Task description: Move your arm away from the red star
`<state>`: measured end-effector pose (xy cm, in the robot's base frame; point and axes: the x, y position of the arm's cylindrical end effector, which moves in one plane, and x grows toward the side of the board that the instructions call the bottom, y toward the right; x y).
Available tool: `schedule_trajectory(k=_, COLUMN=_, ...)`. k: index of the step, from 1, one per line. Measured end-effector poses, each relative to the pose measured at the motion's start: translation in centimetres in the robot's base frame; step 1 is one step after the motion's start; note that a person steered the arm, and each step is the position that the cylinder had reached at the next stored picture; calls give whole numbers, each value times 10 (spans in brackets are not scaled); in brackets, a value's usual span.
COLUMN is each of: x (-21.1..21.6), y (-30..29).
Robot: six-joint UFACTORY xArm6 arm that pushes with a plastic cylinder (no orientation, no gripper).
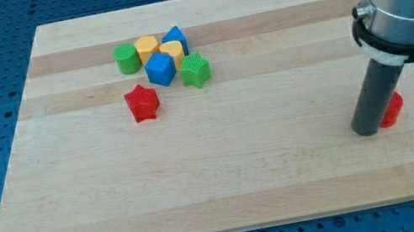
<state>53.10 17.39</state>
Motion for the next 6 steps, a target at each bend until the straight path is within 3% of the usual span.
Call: schedule_trajectory(k=6, x=0, y=-259)
